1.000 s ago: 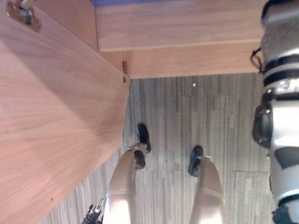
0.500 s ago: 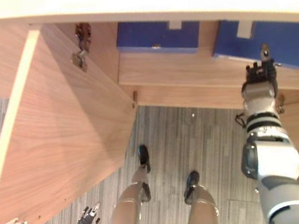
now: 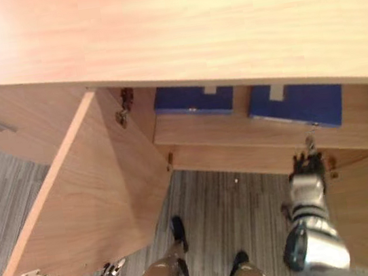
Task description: Walk over to the cabinet, pick up the folder, carry it to the office cabinet, place the folder inside the office cabinet, then close the office cabinet door
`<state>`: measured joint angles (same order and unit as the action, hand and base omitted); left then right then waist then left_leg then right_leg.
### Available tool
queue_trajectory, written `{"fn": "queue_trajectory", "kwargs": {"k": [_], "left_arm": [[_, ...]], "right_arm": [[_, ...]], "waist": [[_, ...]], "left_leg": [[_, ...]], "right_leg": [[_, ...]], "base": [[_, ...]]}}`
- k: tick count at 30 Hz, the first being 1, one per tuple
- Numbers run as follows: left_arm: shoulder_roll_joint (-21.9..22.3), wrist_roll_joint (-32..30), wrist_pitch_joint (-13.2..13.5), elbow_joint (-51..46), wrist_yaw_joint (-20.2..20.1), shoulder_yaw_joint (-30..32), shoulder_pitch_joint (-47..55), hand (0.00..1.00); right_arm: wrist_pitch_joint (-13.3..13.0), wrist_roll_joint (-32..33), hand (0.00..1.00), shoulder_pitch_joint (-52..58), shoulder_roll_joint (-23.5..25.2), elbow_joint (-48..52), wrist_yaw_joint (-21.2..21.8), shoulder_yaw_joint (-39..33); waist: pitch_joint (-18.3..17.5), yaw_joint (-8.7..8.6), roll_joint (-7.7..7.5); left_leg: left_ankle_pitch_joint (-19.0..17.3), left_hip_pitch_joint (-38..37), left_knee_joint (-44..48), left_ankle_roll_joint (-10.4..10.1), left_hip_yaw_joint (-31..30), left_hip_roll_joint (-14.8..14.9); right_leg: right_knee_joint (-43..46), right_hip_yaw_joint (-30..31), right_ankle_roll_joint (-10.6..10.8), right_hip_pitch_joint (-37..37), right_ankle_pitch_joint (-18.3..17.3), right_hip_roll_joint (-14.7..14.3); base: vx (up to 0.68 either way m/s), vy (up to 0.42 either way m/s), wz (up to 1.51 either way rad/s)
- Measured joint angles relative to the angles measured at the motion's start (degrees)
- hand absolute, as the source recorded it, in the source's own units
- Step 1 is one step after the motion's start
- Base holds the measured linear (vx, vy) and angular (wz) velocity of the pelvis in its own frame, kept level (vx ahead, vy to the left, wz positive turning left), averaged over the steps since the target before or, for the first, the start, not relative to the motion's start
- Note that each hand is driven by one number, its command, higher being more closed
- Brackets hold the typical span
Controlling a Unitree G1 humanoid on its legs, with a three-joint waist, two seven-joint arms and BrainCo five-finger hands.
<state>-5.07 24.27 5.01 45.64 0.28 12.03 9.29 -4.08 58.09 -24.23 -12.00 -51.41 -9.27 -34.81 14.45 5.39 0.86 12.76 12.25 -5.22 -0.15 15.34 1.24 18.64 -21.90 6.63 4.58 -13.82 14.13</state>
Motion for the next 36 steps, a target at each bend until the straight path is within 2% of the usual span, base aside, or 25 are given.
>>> {"fn": "queue_trajectory", "kwargs": {"k": [3, 7, 13, 15, 18, 20, 26, 28, 30, 31, 32, 33, 34, 36], "left_arm": [[1.24, -2.62, -0.05, 2.04, 0.04, 2.85, -0.20, 0.00], [2.45, -4.39, -0.24, 4.58, 0.13, 5.99, -0.21, 0.00], [3.73, -7.29, -0.24, 8.08, 0.24, 9.95, -0.20, 0.00], [3.68, -10.58, -0.53, 9.65, 0.23, 10.96, -0.19, 0.00], [3.49, -15.98, -1.01, 10.76, 0.44, 11.59, 0.14, 0.00], [3.11, -18.49, -1.07, 11.03, 0.48, 11.49, 0.23, 0.00], [1.66, -19.50, -1.05, 12.20, 0.96, 8.31, 0.46, 0.00], [1.22, -20.47, -1.01, 12.10, 1.24, 6.74, 0.40, 0.00], [1.20, -21.44, -1.01, 11.94, 1.66, 5.68, 0.43, 0.00], [1.02, -22.00, -1.01, 11.78, 1.82, 5.19, 0.41, 0.00], [-0.23, -22.07, -1.02, 10.95, 1.61, 5.21, 0.00, 0.00], [0.94, -22.43, -1.16, 10.99, 1.24, 4.67, 0.78, 0.00], [1.30, -22.40, -1.18, 11.11, 1.40, 5.49, 1.24, 0.00], [1.93, -22.85, -1.26, 11.09, 1.97, 5.26, 1.30, 0.00]], "right_arm": [[0.19, -1.57, 0.00, 13.93, 10.96, 2.26, 2.10, -0.11], [0.31, -1.65, 0.00, 23.67, 17.30, -1.50, 4.48, -0.09], [0.77, -3.57, 0.00, 26.41, 18.08, -7.74, 5.82, -6.01], [1.49, -5.60, 0.00, 26.90, 17.88, -9.42, 5.67, -9.04], [1.87, -5.10, 0.00, 27.33, 17.62, -10.38, 4.62, -11.91], [1.77, -4.58, 0.00, 27.67, 17.48, -10.74, 3.70, -13.47], [1.71, -4.86, 0.00, 28.53, 17.32, -10.45, 2.38, -12.26], [1.74, -6.40, 0.00, 28.56, 16.95, -10.02, 2.37, -9.70], [1.77, -7.79, 0.00, 28.53, 16.40, -8.68, 2.40, -6.61], [1.77, -7.81, 0.00, 28.96, 16.53, -7.42, 2.46, -4.83], [1.71, -7.80, 0.00, 29.20, 17.29, -6.95, 2.73, -2.69], [1.77, -7.80, 0.00, 29.93, 16.03, -6.13, 3.03, -1.09], [1.78, -7.72, 0.00, 30.17, 15.46, -6.06, 3.16, -1.11], [2.02, -7.64, 0.00, 31.66, 15.30, -5.82, 3.34, -1.36]], "waist": [[-2.88, -0.32, -1.79], [-5.13, -1.45, -3.11], [-7.32, -2.22, -3.08], [-8.49, -2.67, -2.96], [-9.12, -2.73, -2.54], [-9.52, -2.99, -2.55], [-9.93, -4.62, -2.52], [-9.45, -4.73, -2.43], [-8.65, -4.67, -1.52], [-8.60, -4.80, -2.43], [-8.13, -4.49, -4.67], [-7.50, -3.96, -1.86], [-7.51, -3.71, -1.92], [-8.13, -3.87, -0.12]], "left_leg": [[-1.00, -2.12, -0.02, -0.28, -0.18, -0.47], [-1.53, -4.91, -0.06, -0.53, -1.76, -0.90], [-2.62, -7.31, -0.16, -1.08, -2.09, 0.13], [-3.10, -7.71, -0.18, -0.68, -2.05, 0.31], [-3.28, -8.45, -0.18, -0.78, -0.47, 1.28], [-3.30, -8.57, -0.18, -0.80, 0.07, 1.80], [-3.31, -9.56, -0.17, -0.78, 0.77, 1.87], [-3.64, -10.49, -0.15, -0.40, 1.15, 1.66], [-4.60, -11.60, -0.16, -0.59, 1.16, 1.98], [-6.60, -12.01, -0.16, -1.68, 1.34, 0.97], [-9.52, -11.13, 9.06, 1.73, 3.24, -0.66], [-18.35, -10.55, 18.28, 0.97, 2.54, 1.98], [-18.83, -10.44, 18.84, 1.64, 2.93, 1.63], [-19.10, -11.35, 14.47, 1.40, 2.93, 2.39]], "right_leg": [[-3.78, -0.74, 0.74, -4.00, 0.67, -0.32], [-6.73, -1.51, 0.74, -8.41, 2.27, -1.15], [-8.45, -1.40, -0.99, -11.27, 4.62, -2.69], [-9.08, -1.32, -1.76, -11.63, 5.11, -3.04], [-10.38, -0.53, -3.36, -11.90, 6.53, -4.03], [-10.47, 0.32, -3.62, -11.80, 7.12, -4.41], [-9.62, 0.66, -3.81, -11.77, 7.31, -4.15], [-6.59, 0.94, -3.83, -11.23, 7.30, -3.30], [0.65, 1.86, -3.92, -8.71, 7.25, -2.31], [5.46, 2.39, -4.85, -5.87, 7.84, -0.39], [9.25, 3.70, -5.40, -3.86, 7.51, 3.55], [13.24, 3.34, -5.43, -3.20, 7.33, 3.08], [14.73, 4.46, -5.30, -2.47, 7.26, 3.72], [15.45, 5.59, -6.49, -0.04, 8.34, 4.22]], "base": [[0.10, -0.017, 0.02], [0.09, -0.030, 0.13], [0.01, -0.008, -0.01], [-0.04, -0.013, -0.01], [-0.04, -0.005, -0.28], [-0.04, -0.009, -0.28], [-0.05, -0.004, -0.12], [-0.07, 0.036, -0.08], [-0.09, 0.041, -0.05], [-0.09, 0.138, -0.09], [0.02, 0.141, -0.31], [0.09, 0.124, -0.42], [0.12, 0.057, -0.31], [0.02, 0.134, 0.03]]}}
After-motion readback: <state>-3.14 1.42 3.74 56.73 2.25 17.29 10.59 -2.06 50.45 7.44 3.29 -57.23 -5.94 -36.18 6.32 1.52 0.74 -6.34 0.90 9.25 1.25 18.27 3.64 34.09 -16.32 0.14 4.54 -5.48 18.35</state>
